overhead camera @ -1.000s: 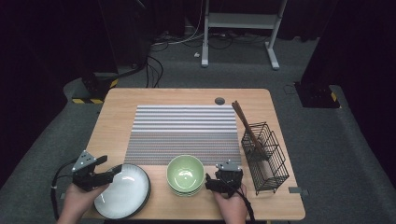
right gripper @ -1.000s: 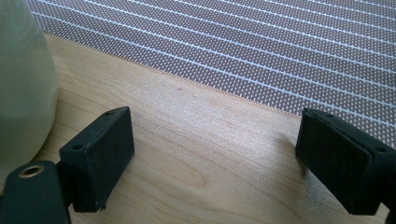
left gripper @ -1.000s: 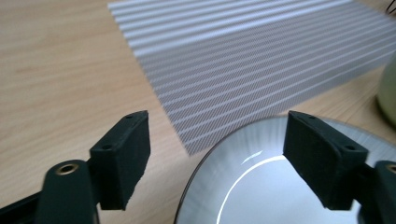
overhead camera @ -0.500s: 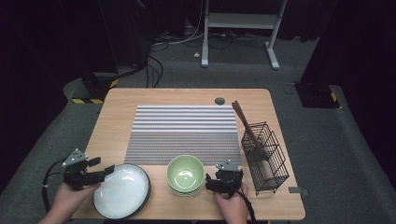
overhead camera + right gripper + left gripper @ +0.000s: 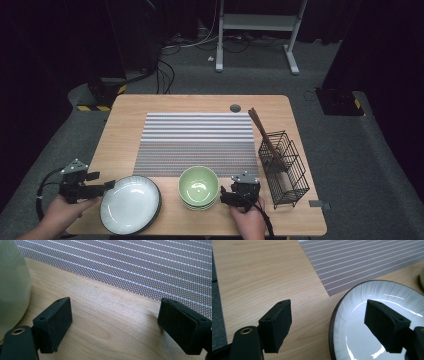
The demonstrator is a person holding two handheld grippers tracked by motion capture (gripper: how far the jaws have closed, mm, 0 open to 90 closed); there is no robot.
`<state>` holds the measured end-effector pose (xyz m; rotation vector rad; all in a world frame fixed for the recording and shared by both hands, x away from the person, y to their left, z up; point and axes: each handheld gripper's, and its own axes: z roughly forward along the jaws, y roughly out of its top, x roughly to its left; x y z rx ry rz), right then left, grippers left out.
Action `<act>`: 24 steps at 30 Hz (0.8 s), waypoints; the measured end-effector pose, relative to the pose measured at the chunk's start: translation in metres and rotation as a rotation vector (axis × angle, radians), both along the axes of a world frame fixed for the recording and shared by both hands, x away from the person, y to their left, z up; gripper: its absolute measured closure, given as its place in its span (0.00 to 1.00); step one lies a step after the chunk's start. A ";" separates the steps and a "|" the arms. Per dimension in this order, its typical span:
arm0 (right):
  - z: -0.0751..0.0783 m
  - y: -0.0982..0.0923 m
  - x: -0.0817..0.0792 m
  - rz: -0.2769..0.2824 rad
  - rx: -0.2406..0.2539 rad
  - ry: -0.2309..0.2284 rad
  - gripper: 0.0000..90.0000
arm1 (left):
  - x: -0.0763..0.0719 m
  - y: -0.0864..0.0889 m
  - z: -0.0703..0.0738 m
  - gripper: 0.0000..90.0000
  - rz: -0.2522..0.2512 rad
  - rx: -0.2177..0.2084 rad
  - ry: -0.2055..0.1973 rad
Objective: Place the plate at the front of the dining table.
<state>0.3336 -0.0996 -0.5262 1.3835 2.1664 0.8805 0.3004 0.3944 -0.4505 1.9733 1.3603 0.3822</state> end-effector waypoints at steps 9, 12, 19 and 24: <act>0.000 -0.001 -0.002 0.004 -0.001 -0.011 0.17 | 0.002 0.012 0.002 0.24 -0.016 -0.003 0.059; 0.001 -0.001 -0.001 0.012 -0.002 -0.012 0.19 | 0.002 0.013 0.001 0.24 -0.007 0.004 0.081; 0.009 -0.005 -0.005 0.005 0.032 -0.030 0.25 | 0.007 0.014 -0.001 0.19 0.008 0.011 0.200; 0.016 -0.003 -0.009 0.008 0.030 -0.047 0.26 | 0.007 0.013 0.000 0.26 0.000 0.009 0.250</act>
